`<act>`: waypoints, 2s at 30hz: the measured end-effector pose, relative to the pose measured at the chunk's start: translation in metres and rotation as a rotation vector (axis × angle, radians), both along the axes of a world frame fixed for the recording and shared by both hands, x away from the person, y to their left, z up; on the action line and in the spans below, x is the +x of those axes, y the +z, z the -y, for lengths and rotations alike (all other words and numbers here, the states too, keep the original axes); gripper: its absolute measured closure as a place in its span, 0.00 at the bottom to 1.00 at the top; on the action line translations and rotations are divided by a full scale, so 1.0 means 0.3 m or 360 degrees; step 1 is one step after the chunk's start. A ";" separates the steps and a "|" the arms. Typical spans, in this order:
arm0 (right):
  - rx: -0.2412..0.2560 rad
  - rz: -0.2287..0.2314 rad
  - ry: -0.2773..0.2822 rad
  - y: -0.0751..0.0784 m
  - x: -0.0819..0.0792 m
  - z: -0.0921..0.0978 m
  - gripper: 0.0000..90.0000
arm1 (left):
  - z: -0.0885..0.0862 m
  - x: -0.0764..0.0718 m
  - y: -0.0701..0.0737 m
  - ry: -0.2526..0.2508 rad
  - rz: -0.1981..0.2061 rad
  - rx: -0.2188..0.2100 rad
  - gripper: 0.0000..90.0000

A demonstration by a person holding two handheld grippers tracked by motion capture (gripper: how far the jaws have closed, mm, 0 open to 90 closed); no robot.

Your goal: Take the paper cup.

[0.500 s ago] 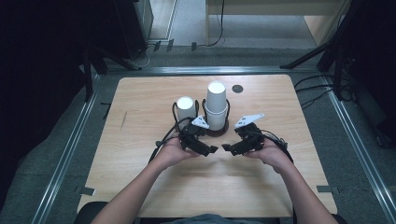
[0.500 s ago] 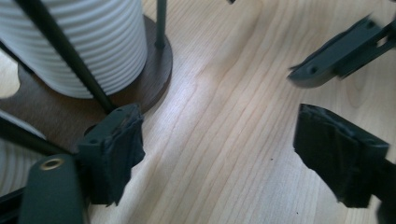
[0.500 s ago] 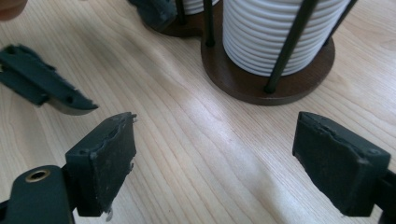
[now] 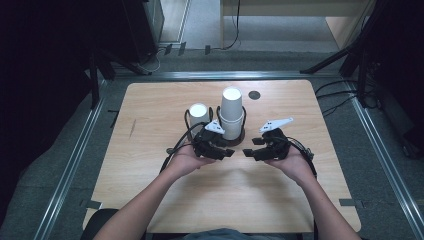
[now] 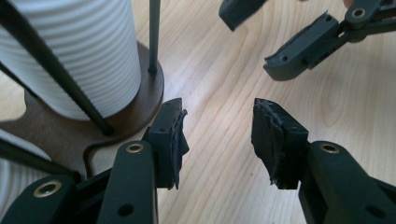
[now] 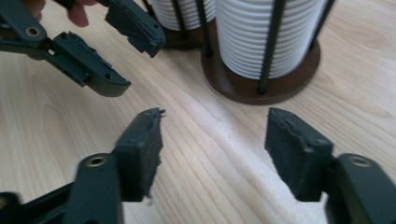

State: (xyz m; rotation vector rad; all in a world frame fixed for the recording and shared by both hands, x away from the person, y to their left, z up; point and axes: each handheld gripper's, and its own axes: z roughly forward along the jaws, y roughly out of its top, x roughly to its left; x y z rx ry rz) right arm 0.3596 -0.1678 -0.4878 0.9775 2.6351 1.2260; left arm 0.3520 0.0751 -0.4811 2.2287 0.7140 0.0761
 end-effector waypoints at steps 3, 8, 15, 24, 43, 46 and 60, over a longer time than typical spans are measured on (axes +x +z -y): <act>-0.0007 0.0051 0.0047 -0.001 -0.011 0.007 0.43 | 0.004 0.004 -0.002 -0.0004 -0.0021 -0.0004 0.65; -0.0109 0.0109 0.0135 0.002 -0.025 0.006 0.44 | 0.010 0.006 -0.009 -0.0022 -0.0022 -0.0008 0.67; -0.0056 0.0064 0.0134 0.019 -0.019 -0.005 0.39 | -0.006 0.012 -0.003 -0.0010 -0.0007 -0.0056 0.67; -0.0061 0.0060 0.0155 0.020 -0.009 -0.011 0.39 | -0.028 0.019 0.009 0.0005 -0.0041 -0.0088 0.76; -0.0066 0.0121 0.0129 0.060 -0.005 -0.017 0.40 | -0.042 0.028 0.043 0.0042 0.0005 -0.0050 0.88; -0.0076 0.0144 0.0142 0.079 -0.007 -0.023 0.40 | -0.039 0.031 0.047 0.0045 0.0007 -0.0055 0.90; -0.0146 0.0149 0.0131 0.154 0.027 -0.006 0.39 | -0.024 0.067 0.083 0.0085 0.0013 -0.0051 0.94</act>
